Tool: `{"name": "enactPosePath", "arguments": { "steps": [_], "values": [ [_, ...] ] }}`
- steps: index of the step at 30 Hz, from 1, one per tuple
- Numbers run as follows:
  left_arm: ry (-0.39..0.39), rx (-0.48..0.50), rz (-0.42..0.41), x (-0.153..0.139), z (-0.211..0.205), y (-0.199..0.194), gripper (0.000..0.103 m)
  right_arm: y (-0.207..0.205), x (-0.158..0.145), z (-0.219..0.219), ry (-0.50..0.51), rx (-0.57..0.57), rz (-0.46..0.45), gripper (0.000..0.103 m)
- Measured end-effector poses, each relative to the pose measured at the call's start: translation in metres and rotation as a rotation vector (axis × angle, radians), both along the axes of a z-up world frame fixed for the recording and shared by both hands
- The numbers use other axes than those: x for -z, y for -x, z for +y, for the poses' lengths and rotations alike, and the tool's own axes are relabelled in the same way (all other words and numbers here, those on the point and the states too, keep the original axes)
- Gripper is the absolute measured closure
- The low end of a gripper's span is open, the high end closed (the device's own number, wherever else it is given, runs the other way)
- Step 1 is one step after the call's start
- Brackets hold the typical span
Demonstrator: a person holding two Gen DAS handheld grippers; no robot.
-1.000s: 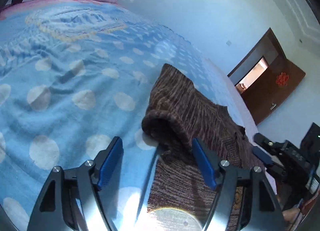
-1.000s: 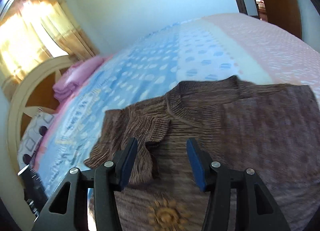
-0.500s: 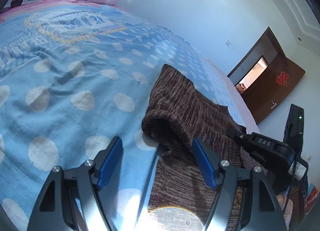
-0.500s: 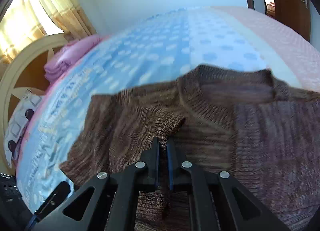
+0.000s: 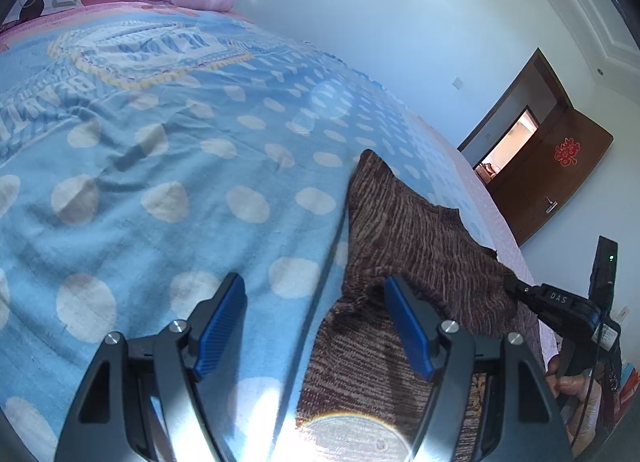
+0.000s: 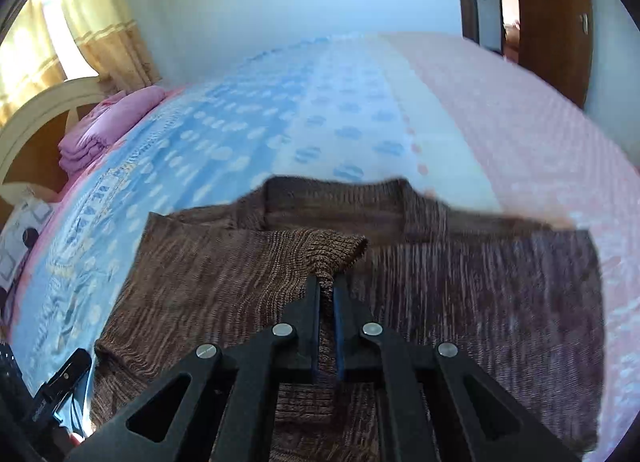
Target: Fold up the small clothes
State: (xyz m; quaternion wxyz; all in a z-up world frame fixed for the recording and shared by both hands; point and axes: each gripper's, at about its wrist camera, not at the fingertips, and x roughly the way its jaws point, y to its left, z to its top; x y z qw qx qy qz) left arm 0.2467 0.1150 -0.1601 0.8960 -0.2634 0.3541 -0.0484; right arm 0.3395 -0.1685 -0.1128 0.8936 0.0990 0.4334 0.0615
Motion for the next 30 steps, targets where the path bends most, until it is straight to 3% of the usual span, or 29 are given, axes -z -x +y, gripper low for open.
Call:
{"name": "enactPosePath", "arguments": {
  "steps": [2, 4, 6, 8, 13, 16, 17, 18, 20, 25, 30],
  "values": [
    [0.000, 0.001, 0.000, 0.000, 0.000, 0.000, 0.028, -0.002, 0.006, -0.007, -0.062, 0.004, 0.028, 0.089],
    [0.001, 0.001, 0.000, 0.000, 0.000, 0.000, 0.028, 0.007, 0.003, -0.020, -0.162, 0.026, 0.004, 0.075],
    [0.000, 0.001, 0.000, 0.000, -0.001, 0.000, 0.028, 0.021, -0.003, -0.032, -0.224, 0.041, -0.033, 0.048],
    [0.001, 0.000, 0.000, 0.000, 0.000, 0.000, 0.028, 0.041, -0.008, -0.039, -0.244, 0.054, -0.062, 0.045],
    [-0.003, 0.001, 0.000, 0.000, -0.001, 0.000, 0.028, 0.069, 0.000, -0.018, -0.192, -0.014, -0.043, 0.046],
    [-0.003, 0.001, 0.001, 0.000, -0.001, 0.000, 0.028, 0.065, 0.014, 0.005, -0.111, -0.065, -0.002, 0.061],
    [-0.003, 0.001, 0.001, 0.000, -0.001, 0.000, 0.028, 0.063, 0.020, 0.010, -0.088, -0.073, 0.017, 0.076],
    [-0.005, 0.003, 0.001, 0.000, -0.001, 0.000, 0.027, 0.065, 0.022, 0.013, -0.064, -0.070, 0.016, 0.085],
    [-0.009, 0.003, 0.003, 0.000, -0.001, -0.001, 0.027, 0.066, 0.016, 0.017, -0.032, -0.075, 0.002, 0.094],
    [-0.014, 0.003, 0.005, 0.000, -0.001, -0.002, 0.027, 0.082, -0.012, 0.014, 0.015, -0.101, -0.044, 0.095],
    [-0.018, 0.003, 0.006, 0.000, -0.001, -0.002, 0.027, 0.089, 0.009, 0.009, 0.045, -0.130, 0.059, 0.092]
  ]
}}
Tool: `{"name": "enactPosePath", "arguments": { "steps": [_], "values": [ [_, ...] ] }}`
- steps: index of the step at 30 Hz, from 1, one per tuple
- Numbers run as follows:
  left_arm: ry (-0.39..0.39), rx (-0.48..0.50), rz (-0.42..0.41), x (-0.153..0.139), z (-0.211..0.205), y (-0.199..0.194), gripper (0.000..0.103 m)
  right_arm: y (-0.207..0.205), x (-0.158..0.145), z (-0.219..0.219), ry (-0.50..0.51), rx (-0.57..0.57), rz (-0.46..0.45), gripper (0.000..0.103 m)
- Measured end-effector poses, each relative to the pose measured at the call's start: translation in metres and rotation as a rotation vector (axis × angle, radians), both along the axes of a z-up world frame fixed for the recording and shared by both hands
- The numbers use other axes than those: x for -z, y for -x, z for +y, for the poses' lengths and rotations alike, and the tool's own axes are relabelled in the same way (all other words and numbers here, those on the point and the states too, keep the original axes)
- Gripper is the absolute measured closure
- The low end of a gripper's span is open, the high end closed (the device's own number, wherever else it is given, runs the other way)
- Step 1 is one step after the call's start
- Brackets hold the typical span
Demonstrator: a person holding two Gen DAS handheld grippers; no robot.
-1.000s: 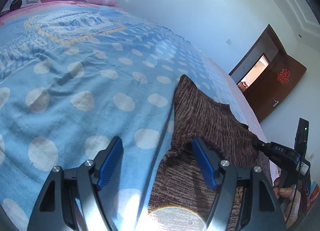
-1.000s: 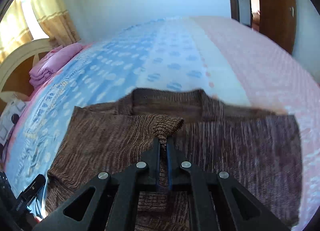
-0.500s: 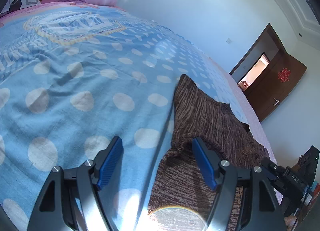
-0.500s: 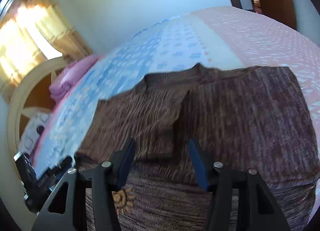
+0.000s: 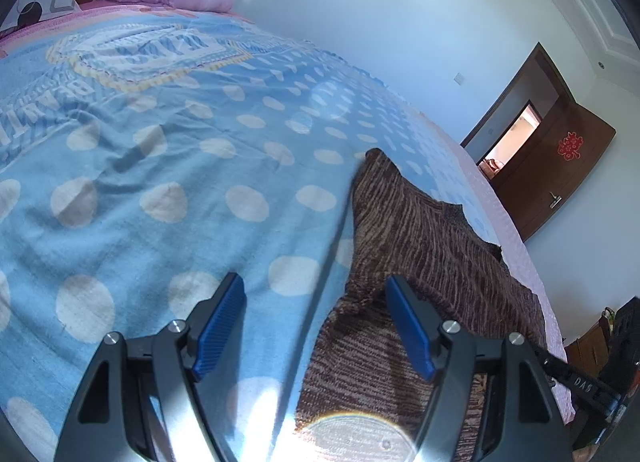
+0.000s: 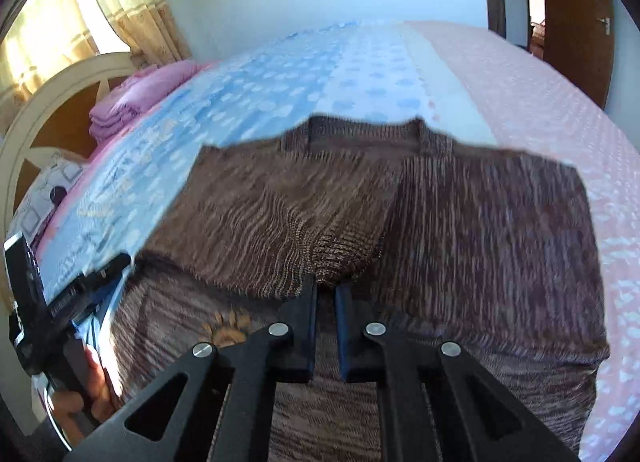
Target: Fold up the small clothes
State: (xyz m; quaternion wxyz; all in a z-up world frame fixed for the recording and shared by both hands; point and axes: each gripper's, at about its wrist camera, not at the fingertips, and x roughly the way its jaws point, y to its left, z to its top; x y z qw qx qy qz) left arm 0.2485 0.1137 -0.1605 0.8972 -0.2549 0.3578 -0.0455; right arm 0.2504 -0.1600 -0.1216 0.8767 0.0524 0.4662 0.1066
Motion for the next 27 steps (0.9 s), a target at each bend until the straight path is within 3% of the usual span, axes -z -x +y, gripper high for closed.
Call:
{"name": "enactPosePath", "arguments": {
  "steps": [2, 7, 10, 15, 17, 18, 20, 23, 24, 27],
  "values": [
    [0.001, 0.000, 0.000, 0.000, 0.000, 0.000, 0.027, 0.003, 0.009, -0.005, 0.014, 0.002, 0.015, 0.090],
    [0.008, -0.002, -0.002, 0.000, 0.003, 0.001, 0.027, 0.017, -0.016, -0.028, 0.055, 0.126, -0.103, 0.090],
    [-0.021, -0.001, 0.007, -0.004, 0.001, 0.004, 0.027, 0.008, -0.032, -0.039, 0.022, 0.158, -0.142, 0.090],
    [-0.168, 0.036, -0.034, -0.038, -0.022, -0.003, 0.026, -0.018, -0.036, -0.016, -0.001, 0.086, -0.167, 0.090],
    [-0.211, 0.028, -0.030, -0.047, -0.031, -0.017, 0.019, -0.026, -0.023, 0.003, 0.019, 0.045, -0.139, 0.090],
    [-0.257, 0.023, -0.011, -0.047, -0.037, -0.027, 0.011, -0.031, -0.013, 0.010, 0.032, 0.030, -0.113, 0.090],
    [-0.363, 0.017, 0.035, -0.039, -0.047, -0.042, 0.011, -0.041, 0.013, 0.020, 0.087, 0.037, -0.052, 0.090],
    [-0.461, 0.025, 0.127, -0.012, -0.052, -0.050, 0.012, -0.041, 0.011, 0.020, 0.081, 0.039, -0.075, 0.088],
    [-0.431, 0.041, 0.181, -0.004, -0.047, -0.053, 0.012, -0.041, 0.009, 0.018, 0.073, 0.036, -0.062, 0.088],
    [-0.342, 0.025, 0.153, -0.009, -0.024, -0.047, 0.014, -0.025, -0.008, 0.005, 0.026, 0.076, -0.065, 0.088]
  ]
}}
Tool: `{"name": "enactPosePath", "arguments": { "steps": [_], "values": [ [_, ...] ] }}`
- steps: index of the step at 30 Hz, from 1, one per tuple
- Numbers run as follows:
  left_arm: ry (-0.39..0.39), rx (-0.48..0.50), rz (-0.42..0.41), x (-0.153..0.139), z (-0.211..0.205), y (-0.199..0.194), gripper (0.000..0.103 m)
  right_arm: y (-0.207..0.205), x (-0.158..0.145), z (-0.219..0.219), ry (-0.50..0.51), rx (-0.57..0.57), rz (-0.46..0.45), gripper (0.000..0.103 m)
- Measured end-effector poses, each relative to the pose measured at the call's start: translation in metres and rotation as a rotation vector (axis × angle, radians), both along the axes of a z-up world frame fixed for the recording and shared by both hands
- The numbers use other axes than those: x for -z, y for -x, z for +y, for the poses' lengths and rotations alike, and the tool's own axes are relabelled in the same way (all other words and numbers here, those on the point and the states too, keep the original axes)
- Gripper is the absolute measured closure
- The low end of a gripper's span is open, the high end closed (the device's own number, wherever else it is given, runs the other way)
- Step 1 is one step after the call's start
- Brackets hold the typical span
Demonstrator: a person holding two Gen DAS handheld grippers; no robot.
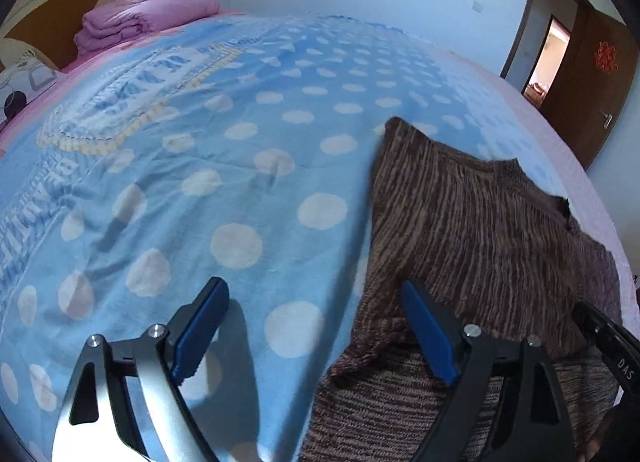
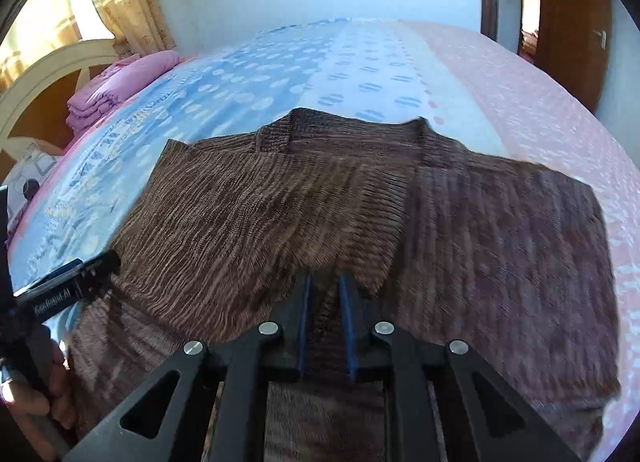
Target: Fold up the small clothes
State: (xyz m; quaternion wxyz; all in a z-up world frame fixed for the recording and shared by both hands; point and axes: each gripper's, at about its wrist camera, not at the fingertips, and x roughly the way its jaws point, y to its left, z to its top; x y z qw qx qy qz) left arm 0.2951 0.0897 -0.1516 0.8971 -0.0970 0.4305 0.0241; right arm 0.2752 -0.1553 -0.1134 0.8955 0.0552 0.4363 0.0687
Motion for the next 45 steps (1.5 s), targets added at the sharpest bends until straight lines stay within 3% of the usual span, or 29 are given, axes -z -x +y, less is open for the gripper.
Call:
{"name": "enactPosePath", "arguments": {
  "steps": [1, 2, 5, 11, 19, 22, 24, 33, 37, 40, 45],
  "values": [
    [0.005, 0.016, -0.026, -0.005, 0.007, 0.006, 0.014, 0.012, -0.009, -0.006, -0.036, 0.002, -0.028, 0.087],
    [0.005, 0.039, -0.060, -0.011, 0.012, 0.015, 0.014, 0.029, -0.020, -0.013, -0.060, 0.004, -0.059, 0.080],
    [0.040, 0.130, -0.184, -0.032, 0.034, 0.055, 0.013, 0.082, -0.045, -0.034, -0.047, 0.040, -0.143, 0.038],
    [0.158, 0.328, -0.216, -0.059, 0.079, 0.129, 0.012, 0.177, -0.069, -0.069, 0.014, 0.109, -0.189, 0.037],
    [0.181, 0.488, -0.131, -0.052, 0.073, 0.205, 0.008, 0.269, -0.071, -0.090, 0.095, 0.121, -0.132, 0.037],
    [0.186, 0.517, -0.115, -0.043, 0.069, 0.229, 0.019, 0.290, -0.061, -0.089, 0.114, 0.101, -0.094, 0.037],
    [0.214, 0.550, -0.087, -0.035, 0.065, 0.243, 0.024, 0.300, -0.054, -0.088, 0.123, 0.088, -0.067, 0.037],
    [0.292, 0.631, 0.050, -0.008, 0.051, 0.285, 0.024, 0.339, -0.051, -0.099, 0.140, 0.101, -0.034, 0.038],
    [0.247, 0.640, 0.129, 0.012, 0.035, 0.290, 0.035, 0.348, -0.051, -0.113, 0.148, 0.140, -0.017, 0.038],
    [0.210, 0.638, 0.106, 0.012, 0.028, 0.294, 0.035, 0.351, -0.049, -0.125, 0.124, 0.172, 0.013, 0.038],
    [0.317, 0.592, 0.120, 0.013, 0.041, 0.285, 0.035, 0.354, -0.032, -0.127, 0.061, 0.149, 0.086, 0.037]
  ]
}}
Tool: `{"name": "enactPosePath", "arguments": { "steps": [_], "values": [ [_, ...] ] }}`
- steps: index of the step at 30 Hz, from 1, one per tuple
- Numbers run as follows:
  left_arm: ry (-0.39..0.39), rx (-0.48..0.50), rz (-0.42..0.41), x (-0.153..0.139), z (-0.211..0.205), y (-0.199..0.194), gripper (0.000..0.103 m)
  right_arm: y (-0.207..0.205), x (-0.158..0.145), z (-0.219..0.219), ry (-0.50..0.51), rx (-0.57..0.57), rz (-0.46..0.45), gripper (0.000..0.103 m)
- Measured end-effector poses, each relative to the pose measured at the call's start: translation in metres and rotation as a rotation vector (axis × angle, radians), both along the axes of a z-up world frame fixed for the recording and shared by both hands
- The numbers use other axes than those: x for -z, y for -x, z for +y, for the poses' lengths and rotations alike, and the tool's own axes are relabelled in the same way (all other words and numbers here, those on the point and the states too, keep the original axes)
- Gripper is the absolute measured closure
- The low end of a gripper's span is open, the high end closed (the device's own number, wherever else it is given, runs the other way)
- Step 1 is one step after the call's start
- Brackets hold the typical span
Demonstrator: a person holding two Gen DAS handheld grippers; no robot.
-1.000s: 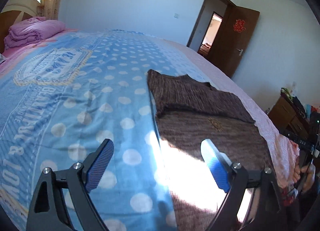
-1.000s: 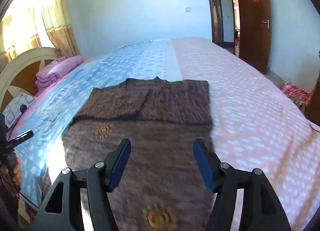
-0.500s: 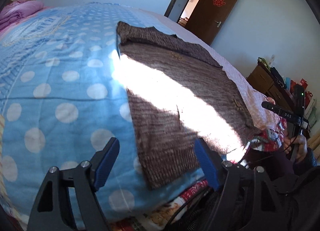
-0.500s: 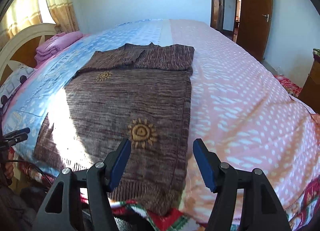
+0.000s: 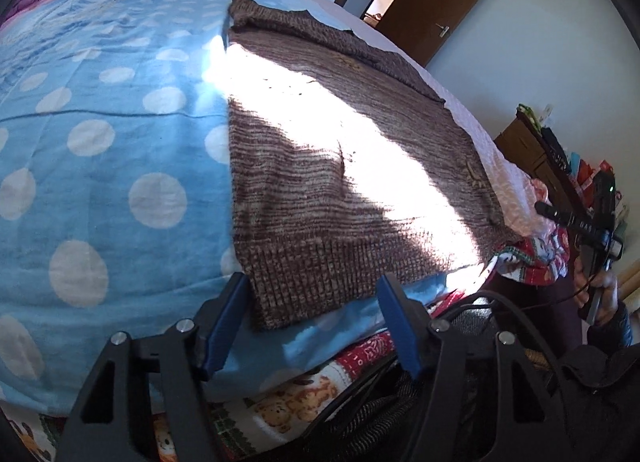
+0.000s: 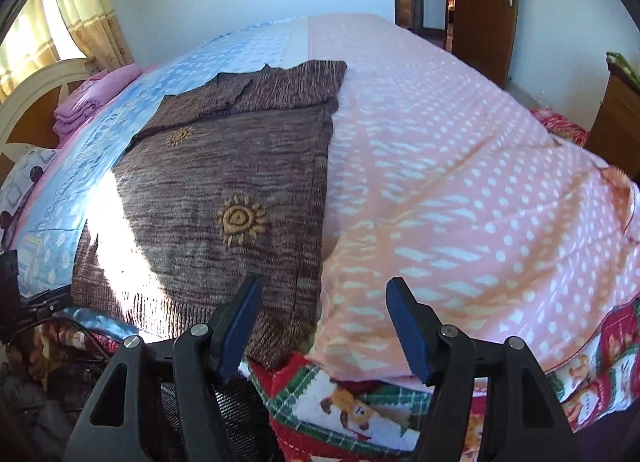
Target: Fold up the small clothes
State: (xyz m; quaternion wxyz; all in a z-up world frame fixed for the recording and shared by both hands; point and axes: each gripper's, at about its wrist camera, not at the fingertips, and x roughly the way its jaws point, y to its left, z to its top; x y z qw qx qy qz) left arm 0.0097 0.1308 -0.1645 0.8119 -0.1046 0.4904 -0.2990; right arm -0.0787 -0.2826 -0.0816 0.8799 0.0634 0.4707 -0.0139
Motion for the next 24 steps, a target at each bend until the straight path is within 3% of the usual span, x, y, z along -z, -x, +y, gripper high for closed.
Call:
{"name": "enactPosePath", "arguments": {
  "steps": [6, 11, 12, 13, 14, 15, 16, 18, 24],
  "values": [
    [0.065, -0.028, 0.034, 0.000, 0.007, -0.005, 0.035, -0.008, 0.023, 0.031, 0.009, -0.090, 0.061, 0.037],
    [0.012, -0.009, 0.005, 0.000, -0.002, -0.001, 0.035, -0.013, 0.041, 0.058, 0.125, -0.138, 0.133, 0.038],
    [0.003, -0.009, -0.002, 0.001, -0.004, 0.000, 0.036, -0.014, 0.045, 0.060, 0.139, -0.139, 0.144, 0.042],
    [-0.004, -0.013, -0.005, 0.001, -0.005, 0.000, 0.041, -0.015, 0.049, 0.062, 0.149, -0.139, 0.156, 0.043],
    [-0.014, -0.019, -0.005, 0.002, -0.005, -0.001, 0.044, -0.015, 0.051, 0.065, 0.168, -0.146, 0.158, 0.052],
    [-0.020, -0.025, -0.005, 0.002, -0.006, -0.002, 0.053, -0.016, 0.053, 0.066, 0.168, -0.159, 0.177, 0.077],
    [-0.024, -0.031, -0.001, 0.003, -0.004, -0.003, 0.070, -0.016, 0.057, 0.065, 0.153, -0.168, 0.202, 0.090],
    [0.001, -0.015, 0.055, 0.009, -0.003, -0.007, 0.093, -0.016, 0.055, 0.063, 0.146, -0.163, 0.191, 0.094],
    [-0.002, 0.011, 0.019, -0.002, -0.010, -0.008, 0.094, -0.016, 0.033, 0.048, -0.003, -0.132, 0.137, 0.095]
  ]
}}
